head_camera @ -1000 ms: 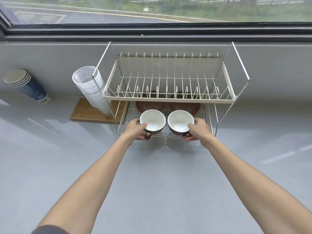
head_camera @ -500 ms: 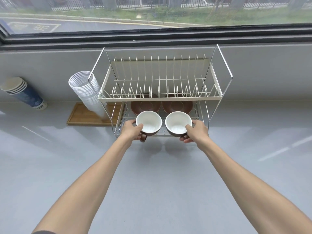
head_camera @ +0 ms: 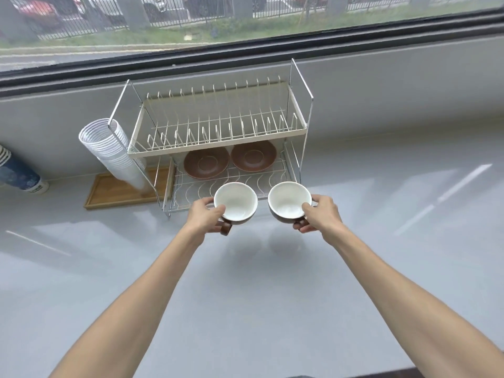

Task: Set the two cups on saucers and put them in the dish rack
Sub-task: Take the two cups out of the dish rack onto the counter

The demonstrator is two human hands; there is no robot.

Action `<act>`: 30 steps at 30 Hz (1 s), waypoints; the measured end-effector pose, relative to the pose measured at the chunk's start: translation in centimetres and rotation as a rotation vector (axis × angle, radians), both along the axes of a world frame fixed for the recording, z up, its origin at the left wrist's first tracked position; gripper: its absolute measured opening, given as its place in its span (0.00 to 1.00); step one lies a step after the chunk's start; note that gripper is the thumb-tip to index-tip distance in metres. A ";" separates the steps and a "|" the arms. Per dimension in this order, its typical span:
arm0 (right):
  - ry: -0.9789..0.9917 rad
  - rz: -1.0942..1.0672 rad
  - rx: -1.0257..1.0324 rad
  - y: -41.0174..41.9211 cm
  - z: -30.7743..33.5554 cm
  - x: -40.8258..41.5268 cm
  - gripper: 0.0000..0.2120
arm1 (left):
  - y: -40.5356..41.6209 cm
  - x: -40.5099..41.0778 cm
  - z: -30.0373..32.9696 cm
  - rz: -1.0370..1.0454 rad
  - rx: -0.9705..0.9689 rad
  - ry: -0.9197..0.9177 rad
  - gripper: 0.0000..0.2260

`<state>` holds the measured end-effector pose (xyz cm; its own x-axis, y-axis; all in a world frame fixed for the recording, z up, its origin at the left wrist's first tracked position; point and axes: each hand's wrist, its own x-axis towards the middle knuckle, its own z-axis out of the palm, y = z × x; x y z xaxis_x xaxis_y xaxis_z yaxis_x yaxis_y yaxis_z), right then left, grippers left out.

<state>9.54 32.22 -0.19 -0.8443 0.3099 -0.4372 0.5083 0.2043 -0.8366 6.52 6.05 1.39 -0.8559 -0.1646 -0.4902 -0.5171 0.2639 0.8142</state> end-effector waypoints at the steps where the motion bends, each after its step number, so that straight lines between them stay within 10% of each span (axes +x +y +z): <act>1: -0.004 -0.013 0.004 0.7 -0.1 0.7 0.21 | 0.5 0.3 -0.2 -0.017 -0.003 -0.009 0.25; 30: -0.049 -0.552 -0.014 20.1 -3.7 7.1 0.13 | 26.3 0.1 -4.0 -0.244 0.127 -0.134 0.25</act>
<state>16.65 52.36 -3.89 -0.5371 0.6944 -0.4789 0.5749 -0.1140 -0.8102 6.61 32.38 -2.62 -0.7887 0.1080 -0.6052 -0.5562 0.2940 0.7773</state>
